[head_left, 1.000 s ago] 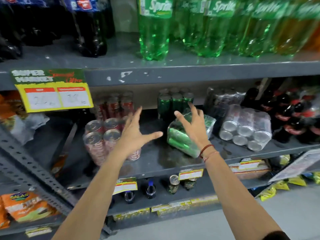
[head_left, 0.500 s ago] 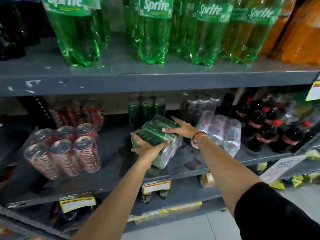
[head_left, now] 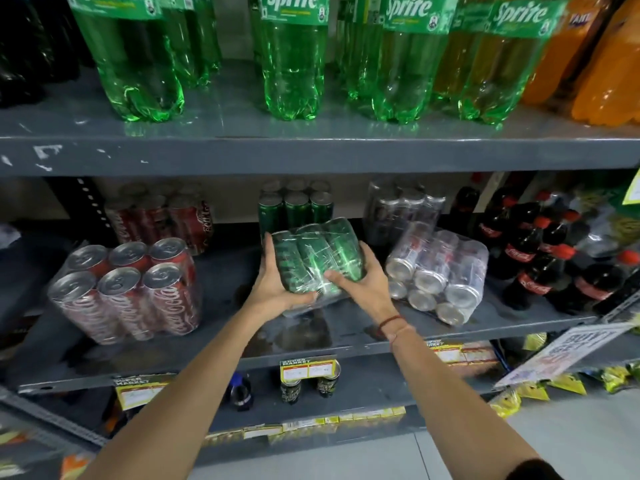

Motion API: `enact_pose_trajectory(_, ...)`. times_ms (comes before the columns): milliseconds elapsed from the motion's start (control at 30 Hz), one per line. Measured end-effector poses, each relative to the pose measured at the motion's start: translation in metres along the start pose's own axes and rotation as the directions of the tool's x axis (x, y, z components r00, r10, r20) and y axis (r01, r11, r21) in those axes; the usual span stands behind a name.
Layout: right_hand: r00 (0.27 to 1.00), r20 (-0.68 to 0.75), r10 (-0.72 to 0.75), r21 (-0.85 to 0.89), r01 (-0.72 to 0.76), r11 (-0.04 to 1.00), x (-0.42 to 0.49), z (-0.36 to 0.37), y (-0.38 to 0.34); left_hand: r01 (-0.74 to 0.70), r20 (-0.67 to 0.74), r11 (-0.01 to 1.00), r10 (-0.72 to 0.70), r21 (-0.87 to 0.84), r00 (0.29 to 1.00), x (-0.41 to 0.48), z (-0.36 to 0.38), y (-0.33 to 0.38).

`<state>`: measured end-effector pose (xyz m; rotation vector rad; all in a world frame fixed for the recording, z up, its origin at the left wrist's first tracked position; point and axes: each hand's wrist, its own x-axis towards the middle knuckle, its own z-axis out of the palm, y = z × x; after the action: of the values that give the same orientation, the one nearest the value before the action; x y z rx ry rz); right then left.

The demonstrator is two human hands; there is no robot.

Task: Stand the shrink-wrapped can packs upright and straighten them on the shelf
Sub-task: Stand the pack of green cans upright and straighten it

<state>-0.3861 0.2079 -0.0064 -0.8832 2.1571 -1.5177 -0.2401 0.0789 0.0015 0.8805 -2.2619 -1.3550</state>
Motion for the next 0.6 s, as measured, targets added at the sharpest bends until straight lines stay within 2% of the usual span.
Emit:
enact_pose_trajectory(100,0.992,-0.107,-0.073,0.004,0.074,0.997,-0.032,0.020,0.016,-0.176,-0.039,0.950,0.193,0.259,0.981,-0.017,-0.006,-0.009)
enact_pose_trajectory(200,0.985,-0.143,-0.100,-0.019,0.098,0.995,-0.049,0.031,0.021,-0.207,-0.061,0.896,0.250,0.392,0.966,-0.030,-0.001,-0.022)
enact_pose_trajectory(367,0.992,-0.106,-0.069,-0.040,0.065,0.997,-0.059,0.035,0.035,-0.250,-0.134,0.839,0.353,0.483,0.926,-0.049,0.017,-0.041)
enact_pose_trajectory(500,0.994,-0.068,-0.084,-0.031,0.083,0.996,-0.060,0.027,0.041,-0.214,-0.134,0.845,0.316,0.490,0.939,-0.059,0.025,-0.047)
enact_pose_trajectory(600,0.994,-0.039,-0.098,0.062,0.100,0.993,-0.055,0.011,0.031,-0.214,-0.154,0.873,0.307,0.439,0.939,-0.068,0.021,-0.037)
